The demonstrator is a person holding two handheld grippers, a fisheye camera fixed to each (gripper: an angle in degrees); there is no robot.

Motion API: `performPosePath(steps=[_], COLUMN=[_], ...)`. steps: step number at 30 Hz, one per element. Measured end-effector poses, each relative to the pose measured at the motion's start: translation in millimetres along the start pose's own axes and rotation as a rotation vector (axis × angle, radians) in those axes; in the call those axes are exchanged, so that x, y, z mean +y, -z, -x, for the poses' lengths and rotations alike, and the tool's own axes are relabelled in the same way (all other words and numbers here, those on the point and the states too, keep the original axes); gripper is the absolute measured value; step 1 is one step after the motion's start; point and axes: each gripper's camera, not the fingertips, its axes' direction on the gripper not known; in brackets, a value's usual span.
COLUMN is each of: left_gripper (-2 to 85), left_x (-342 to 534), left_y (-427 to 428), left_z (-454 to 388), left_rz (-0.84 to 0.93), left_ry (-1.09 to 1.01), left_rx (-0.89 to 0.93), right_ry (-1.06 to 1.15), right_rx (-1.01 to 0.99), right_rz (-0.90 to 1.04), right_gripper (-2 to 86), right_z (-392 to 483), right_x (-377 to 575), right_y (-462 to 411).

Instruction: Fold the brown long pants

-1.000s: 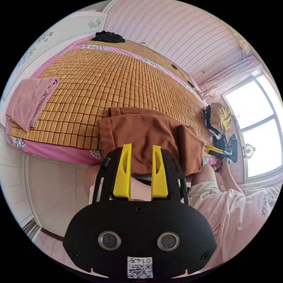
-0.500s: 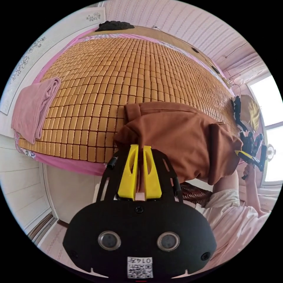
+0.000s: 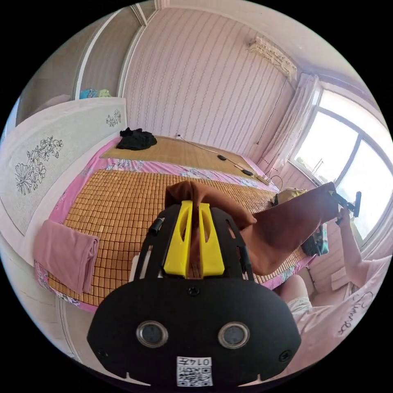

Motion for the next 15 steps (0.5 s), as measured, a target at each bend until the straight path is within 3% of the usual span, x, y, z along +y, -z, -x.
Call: performPosePath(steps=[3,6,8,11,15], left_gripper=[0.1,1.1,0.7,-0.6,-0.4], left_x=[13,62,120,196,239], left_y=[47,64,51,40,42], left_z=[32,72,119,165,188], left_rz=[-0.121,-0.088,0.042,0.175,0.212], left_ry=[-0.023,0.001,0.185,0.448,0.617], left_rx=[0.002,-0.053,-0.088,-0.127,-0.065], right_ry=[-0.037,-0.161,-0.342,-0.470,-0.502], right_rx=[0.038,0.077,0.025,-0.030,-0.075], right_rz=[0.008,0.166,0.369,0.513,0.547], right_gripper=[2.4,1.0,0.6,0.4,0.8], right_z=[-35,-73,-102,-110,-109], right_x=[46,121,188,246,256], right_y=[13,-1,-29,-52,-63])
